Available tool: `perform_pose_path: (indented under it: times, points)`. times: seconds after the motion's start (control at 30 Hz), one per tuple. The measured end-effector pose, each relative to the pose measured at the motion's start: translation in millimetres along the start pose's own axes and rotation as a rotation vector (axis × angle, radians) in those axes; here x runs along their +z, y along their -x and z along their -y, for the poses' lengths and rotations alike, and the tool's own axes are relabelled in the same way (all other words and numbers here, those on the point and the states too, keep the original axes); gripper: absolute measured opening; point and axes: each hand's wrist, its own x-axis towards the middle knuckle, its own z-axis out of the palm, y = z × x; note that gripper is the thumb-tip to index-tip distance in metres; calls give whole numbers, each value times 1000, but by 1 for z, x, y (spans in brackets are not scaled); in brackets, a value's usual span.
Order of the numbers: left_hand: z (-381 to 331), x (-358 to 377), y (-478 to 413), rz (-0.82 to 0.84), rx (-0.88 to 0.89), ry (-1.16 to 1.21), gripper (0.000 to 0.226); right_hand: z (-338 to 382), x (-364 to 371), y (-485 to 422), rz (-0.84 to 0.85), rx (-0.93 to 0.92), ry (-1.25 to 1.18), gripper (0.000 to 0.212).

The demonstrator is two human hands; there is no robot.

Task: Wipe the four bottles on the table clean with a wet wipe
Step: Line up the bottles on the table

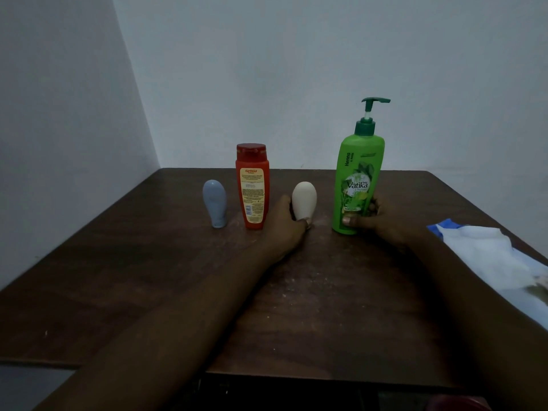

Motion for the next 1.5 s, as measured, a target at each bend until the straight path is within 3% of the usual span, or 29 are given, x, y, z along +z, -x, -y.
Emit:
perform_pose_path:
  times: [1.5]
  points:
    - [2,-6,3,42,-16,38,63,-7,-1,-6,18,6,35,51]
